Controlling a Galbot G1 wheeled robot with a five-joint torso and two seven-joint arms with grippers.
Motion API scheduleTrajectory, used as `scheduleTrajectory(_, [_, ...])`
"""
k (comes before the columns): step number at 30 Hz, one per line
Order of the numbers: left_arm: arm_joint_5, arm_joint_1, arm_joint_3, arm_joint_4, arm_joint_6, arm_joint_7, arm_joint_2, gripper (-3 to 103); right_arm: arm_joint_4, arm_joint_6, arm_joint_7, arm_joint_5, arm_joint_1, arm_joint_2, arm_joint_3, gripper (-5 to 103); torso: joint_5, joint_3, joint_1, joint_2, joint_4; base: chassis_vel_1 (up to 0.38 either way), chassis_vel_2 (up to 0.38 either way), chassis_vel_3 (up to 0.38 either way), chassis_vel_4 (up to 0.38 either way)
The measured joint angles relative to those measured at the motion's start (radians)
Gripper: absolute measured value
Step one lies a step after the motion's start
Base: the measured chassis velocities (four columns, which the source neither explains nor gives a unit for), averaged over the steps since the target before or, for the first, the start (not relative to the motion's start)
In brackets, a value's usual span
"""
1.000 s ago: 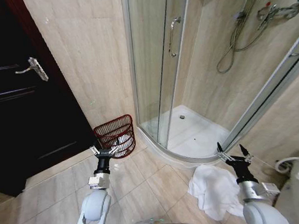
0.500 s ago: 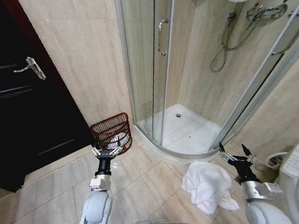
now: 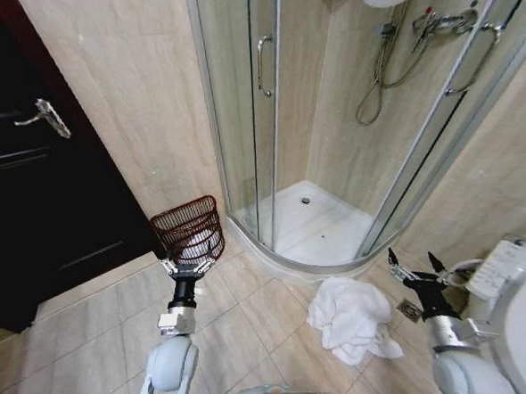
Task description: Discard the used towel into the hamper.
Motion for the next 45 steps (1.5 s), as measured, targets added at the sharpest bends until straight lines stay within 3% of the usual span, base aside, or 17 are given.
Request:
scheduleTrajectory(8, [-0.003,0.007,0.0,-0.009,0.005,0.019,-0.009,100,0.029,-0.015,0.002,-0.036,0.015,0.016,-0.007,100,-0.0002,0.005,0.005,0.01,0.0,-0.001,-0.024,0.0,0.012])
scheduleTrajectory(26, [-0.046,0.04,-0.012,-0.049,0.025,0.015,-0.007,100,0.112,-0.057,0.001,-0.076,0.009,0.052,-0.026,100,0.0001,0.053,0.038,0.09,0.0,0.0,0.0,0.0,0.0])
scheduleTrajectory(38, [-0.081,0.031,-0.015,-0.049,0.021,-0.011,0.012,100,0.153,-0.063,0.004,-0.118,0.001,0.125,-0.045,100,0.0,0.084,0.06,0.145,0.0,0.0,0.0,0.0,0.0])
scheduleTrajectory(45, [-0.095,0.033,-0.019,-0.067,0.03,-0.014,0.012,100,0.234,-0.125,0.003,-0.115,0.0,0.134,-0.045,100,0.0001,0.105,0.075,0.181,0.0,0.0,0.0,0.0,0.0])
